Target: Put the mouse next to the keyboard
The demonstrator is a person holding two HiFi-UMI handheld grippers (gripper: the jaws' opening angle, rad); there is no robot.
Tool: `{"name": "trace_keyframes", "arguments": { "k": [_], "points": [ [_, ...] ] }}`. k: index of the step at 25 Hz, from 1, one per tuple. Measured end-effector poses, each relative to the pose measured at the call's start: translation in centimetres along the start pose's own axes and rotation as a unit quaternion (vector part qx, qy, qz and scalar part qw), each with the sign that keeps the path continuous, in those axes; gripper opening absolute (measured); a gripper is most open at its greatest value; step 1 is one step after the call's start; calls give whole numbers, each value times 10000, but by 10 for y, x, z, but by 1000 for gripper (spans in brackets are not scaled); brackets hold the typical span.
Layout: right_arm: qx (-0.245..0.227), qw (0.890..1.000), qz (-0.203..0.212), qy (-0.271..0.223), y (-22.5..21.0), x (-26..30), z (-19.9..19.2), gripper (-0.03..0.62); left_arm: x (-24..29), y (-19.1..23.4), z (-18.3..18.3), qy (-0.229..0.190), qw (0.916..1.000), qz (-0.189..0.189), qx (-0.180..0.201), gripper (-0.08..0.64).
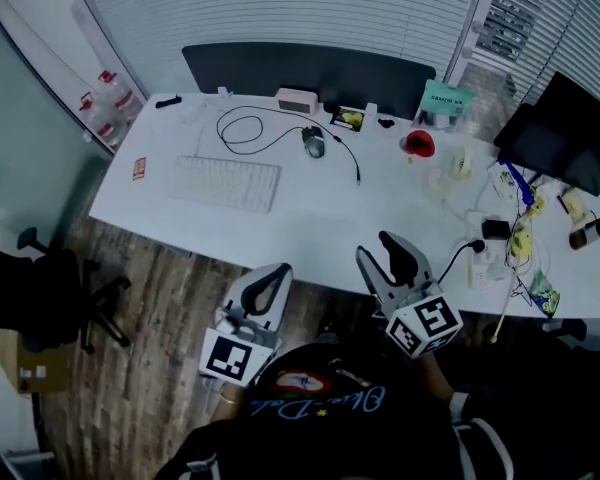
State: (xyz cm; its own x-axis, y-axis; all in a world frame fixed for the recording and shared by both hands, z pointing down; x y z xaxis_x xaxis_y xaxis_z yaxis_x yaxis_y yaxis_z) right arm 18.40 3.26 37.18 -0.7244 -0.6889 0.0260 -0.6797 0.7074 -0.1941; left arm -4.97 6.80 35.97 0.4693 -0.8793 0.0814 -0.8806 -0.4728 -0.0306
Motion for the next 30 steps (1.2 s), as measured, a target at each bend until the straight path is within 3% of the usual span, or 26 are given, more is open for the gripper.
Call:
{"name": "trace_keyframes", "arguments": {
  "k": [15, 22, 30],
  "points": [
    [-67, 9990, -61, 443, -44, 39, -15, 189, 56, 20, -10, 107, 9999, -85, 11, 3],
    [-154, 9980, -160, 585, -74, 92, -13, 206, 91, 62, -13, 84, 9999, -7, -84, 3],
    [-29, 9957, -355, 861, -105, 160, -18, 218, 147, 117, -16, 180, 9993, -286, -133, 3]
  ]
}}
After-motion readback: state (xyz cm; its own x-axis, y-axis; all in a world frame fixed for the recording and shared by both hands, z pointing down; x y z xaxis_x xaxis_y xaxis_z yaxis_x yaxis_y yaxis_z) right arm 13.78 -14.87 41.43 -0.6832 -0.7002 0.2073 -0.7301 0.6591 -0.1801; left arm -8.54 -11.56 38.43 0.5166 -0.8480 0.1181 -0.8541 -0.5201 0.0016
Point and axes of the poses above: the fingertips, and each gripper's own axes: x forward along the fingers, y to its left, z out of its top, the point moved 8 cm from there along -x, backward along the fingers, and after that the axes turned 12 degrees about z, right-handed, at the moved point
